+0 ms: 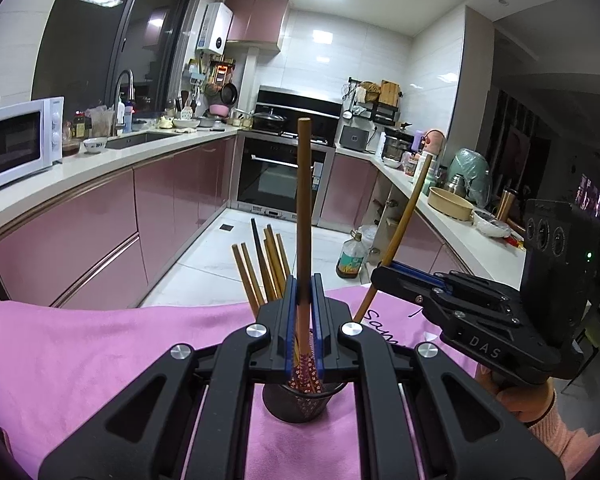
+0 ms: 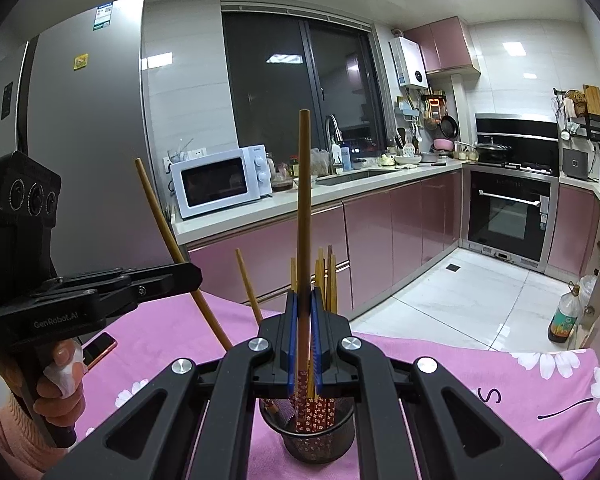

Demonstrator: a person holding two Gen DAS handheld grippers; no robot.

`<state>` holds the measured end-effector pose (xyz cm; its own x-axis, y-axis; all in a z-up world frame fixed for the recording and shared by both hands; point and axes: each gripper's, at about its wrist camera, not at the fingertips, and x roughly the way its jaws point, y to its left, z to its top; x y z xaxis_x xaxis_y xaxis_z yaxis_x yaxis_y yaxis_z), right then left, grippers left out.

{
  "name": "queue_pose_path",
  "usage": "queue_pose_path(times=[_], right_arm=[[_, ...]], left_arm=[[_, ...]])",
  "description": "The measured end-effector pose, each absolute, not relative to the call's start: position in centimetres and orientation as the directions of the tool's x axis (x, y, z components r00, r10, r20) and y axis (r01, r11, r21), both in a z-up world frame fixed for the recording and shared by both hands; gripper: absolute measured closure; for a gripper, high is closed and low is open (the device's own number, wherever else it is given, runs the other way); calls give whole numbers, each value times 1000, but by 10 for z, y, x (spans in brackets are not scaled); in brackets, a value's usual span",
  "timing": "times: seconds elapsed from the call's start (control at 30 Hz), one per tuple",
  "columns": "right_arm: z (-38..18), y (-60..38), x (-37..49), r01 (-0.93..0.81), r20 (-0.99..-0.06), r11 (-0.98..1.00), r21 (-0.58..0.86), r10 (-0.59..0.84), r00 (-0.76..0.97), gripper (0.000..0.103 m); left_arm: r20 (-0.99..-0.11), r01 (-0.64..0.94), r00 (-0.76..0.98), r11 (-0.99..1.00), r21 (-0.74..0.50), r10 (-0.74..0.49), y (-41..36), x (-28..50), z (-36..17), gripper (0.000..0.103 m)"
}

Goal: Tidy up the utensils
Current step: 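Carry both upright chopsticks over the black mesh cup, then lower both chopsticks into the mesh cup and open both tools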

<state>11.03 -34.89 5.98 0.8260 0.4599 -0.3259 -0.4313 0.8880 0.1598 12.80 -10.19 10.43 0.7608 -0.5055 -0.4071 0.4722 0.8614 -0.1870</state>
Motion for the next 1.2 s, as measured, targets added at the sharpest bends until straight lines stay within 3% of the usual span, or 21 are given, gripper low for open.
queue_pose_path(times=[1.2], right_arm=[[35, -352, 133, -414, -423, 892, 180, 450, 786, 98]], left_arm=[[-512, 429, 727, 885, -179, -456, -120, 168, 64, 96]])
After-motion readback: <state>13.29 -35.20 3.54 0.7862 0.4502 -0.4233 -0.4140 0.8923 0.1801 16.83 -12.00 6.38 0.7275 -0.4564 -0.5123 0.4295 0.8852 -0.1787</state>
